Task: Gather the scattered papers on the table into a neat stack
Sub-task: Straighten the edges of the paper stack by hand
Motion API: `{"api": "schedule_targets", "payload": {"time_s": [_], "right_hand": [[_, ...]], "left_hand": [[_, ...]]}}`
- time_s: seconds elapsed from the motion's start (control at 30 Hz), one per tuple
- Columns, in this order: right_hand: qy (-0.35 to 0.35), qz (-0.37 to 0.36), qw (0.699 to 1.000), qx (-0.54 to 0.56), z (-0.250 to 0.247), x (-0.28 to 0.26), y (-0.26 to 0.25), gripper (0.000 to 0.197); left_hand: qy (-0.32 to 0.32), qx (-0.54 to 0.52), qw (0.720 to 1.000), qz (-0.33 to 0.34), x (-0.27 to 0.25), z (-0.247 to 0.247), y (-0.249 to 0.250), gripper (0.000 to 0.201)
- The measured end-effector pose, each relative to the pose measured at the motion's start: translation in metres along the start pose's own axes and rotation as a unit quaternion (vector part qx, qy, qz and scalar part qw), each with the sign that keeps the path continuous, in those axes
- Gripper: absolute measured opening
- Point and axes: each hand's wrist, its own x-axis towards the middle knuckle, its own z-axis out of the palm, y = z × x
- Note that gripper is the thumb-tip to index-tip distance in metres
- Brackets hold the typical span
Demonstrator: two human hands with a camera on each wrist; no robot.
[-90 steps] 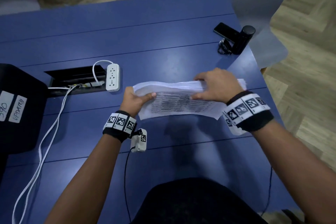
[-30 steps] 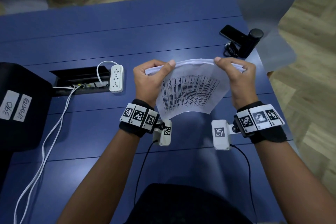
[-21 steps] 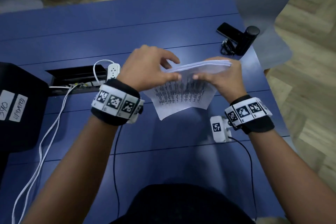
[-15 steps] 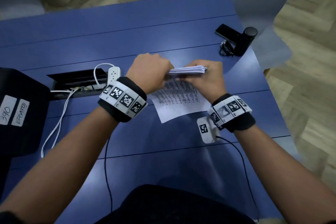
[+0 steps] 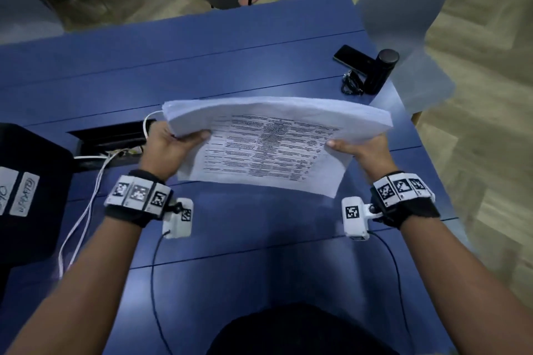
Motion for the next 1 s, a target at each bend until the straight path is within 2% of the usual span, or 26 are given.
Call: {"api": "schedule_targets", "payload": {"time_s": [0.1,0.17,0.27,0.3,0.4,0.53,0.63,0.73,0.8,0.87,0.93,1.0], "right_hand": [[0.047,0.001,0.999,0.023,-0.003,0.001,0.007,0.07],[0.087,-0.002,0.996,0.028,-0.007,0.0,0.016,0.079],[0.108,-0.001,0.994,-0.006,-0.012,-0.005,0.032,0.042],[0.109,0.004,0.994,-0.025,-0.013,-0.007,0.04,0.036],[0.101,0.04,0.993,-0.055,-0.021,-0.017,0.071,0.036],[0.093,0.066,0.99,-0.077,-0.026,-0.024,0.095,0.037],[0.107,0.063,0.988,-0.096,-0.025,-0.022,0.097,0.035],[0.118,0.08,0.984,-0.105,-0.025,-0.023,0.096,0.026],[0.107,0.093,0.983,-0.115,-0.024,-0.028,0.097,0.033],[0.079,0.122,0.98,-0.138,-0.021,-0.037,0.101,0.034],[0.039,0.162,0.976,-0.139,-0.017,-0.046,0.107,0.024],[0.012,0.202,0.972,-0.118,-0.011,-0.052,0.113,0.023]], "left_hand": [[0.037,-0.04,0.998,-0.031,-0.006,0.026,-0.028,0.037],[0.052,-0.063,0.996,-0.045,-0.011,0.044,-0.046,0.037],[0.079,-0.111,0.985,-0.102,-0.021,0.071,-0.07,0.031],[0.085,-0.114,0.981,-0.13,-0.025,0.079,-0.08,0.03],[0.061,-0.122,0.97,-0.2,-0.037,0.094,-0.109,0.033],[0.039,-0.11,0.972,-0.203,-0.038,0.096,-0.129,0.029],[0.017,-0.096,0.973,-0.21,-0.033,0.095,-0.135,0.033],[0.015,-0.01,0.978,-0.208,-0.015,0.088,-0.135,0.032],[-0.009,0.107,0.977,-0.182,0.009,0.083,-0.13,0.028],[-0.069,0.223,0.96,-0.154,0.039,0.08,-0.12,0.025],[-0.119,0.293,0.938,-0.141,0.07,0.08,-0.106,0.026],[-0.163,0.367,0.91,-0.106,0.099,0.088,-0.092,0.027]]}}
